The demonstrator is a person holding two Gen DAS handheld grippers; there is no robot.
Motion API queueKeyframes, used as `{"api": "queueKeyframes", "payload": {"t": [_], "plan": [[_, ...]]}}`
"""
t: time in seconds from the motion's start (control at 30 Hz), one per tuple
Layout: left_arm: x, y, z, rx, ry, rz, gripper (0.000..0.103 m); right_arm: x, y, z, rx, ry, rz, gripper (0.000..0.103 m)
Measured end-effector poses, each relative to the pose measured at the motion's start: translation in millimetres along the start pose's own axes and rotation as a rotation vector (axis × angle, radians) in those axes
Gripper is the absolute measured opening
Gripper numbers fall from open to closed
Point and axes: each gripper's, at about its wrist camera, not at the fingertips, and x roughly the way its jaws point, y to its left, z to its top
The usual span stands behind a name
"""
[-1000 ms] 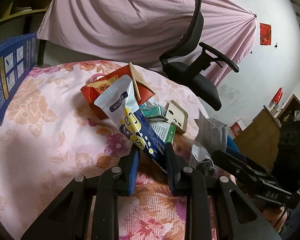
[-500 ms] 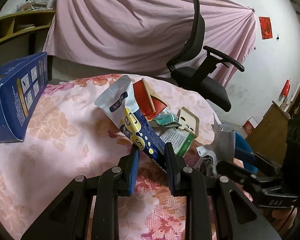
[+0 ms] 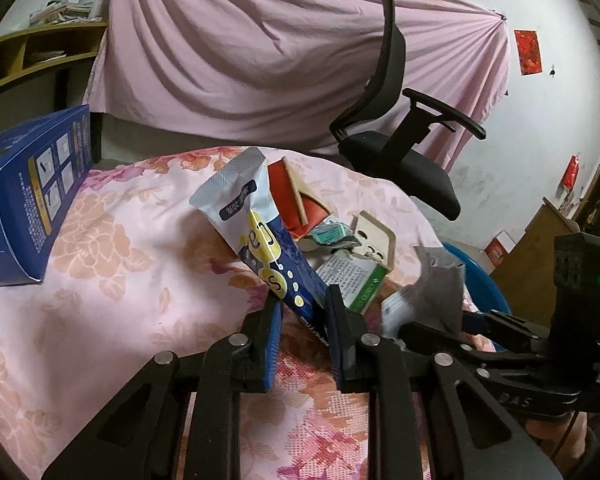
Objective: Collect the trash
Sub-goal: 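Grasp the blue snack wrapper with the left tool while the right tool grasps the grey mask, then carry wrapper and mask to the blue bucket and open both tools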
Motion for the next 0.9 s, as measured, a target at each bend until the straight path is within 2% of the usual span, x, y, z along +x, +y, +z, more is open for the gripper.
{"api": "queueKeyframes", "payload": {"t": [0.03,0.1,0.17,0.27,0.37,0.53,0.77,0.9], "plan": [[-0.7,-1.0,-0.3,0.006,-0.004,-0.002,0.017,-0.1,-0.4,-0.1,0.001,0.0,-0.002,0.049],[-2.2,-2.9,-0.7,0.017,-0.015,-0.006,0.016,-0.1,-0.9,-0.2,0.003,0.002,-0.007,0.044],[-3.2,-4.7,-1.0,0.021,-0.022,-0.012,0.014,-1.0,-0.8,-0.6,-0.001,0.001,-0.011,0.029],[-6.0,-7.1,-1.6,0.028,-0.038,-0.017,0.012,-2.8,1.1,-0.9,-0.013,-0.007,-0.014,0.016],[-9.8,-9.4,-2.7,0.034,-0.061,-0.017,0.011,-9.9,2.9,-1.3,-0.022,-0.042,-0.014,0.012],[-22.3,-14.9,-7.3,0.048,-0.128,-0.01,0.008,-26.7,2.8,-2.4,-0.016,-0.127,-0.015,0.011],[-46.4,-34.3,-12.2,0.105,-0.275,0.005,0.004,-63.2,-6.7,3.0,0.013,-0.321,-0.005,0.011],[-51.6,-53.9,-2.2,0.117,-0.339,-0.006,0.004,-89.4,-18.2,5.6,0.039,-0.451,-0.04,0.011]]}}
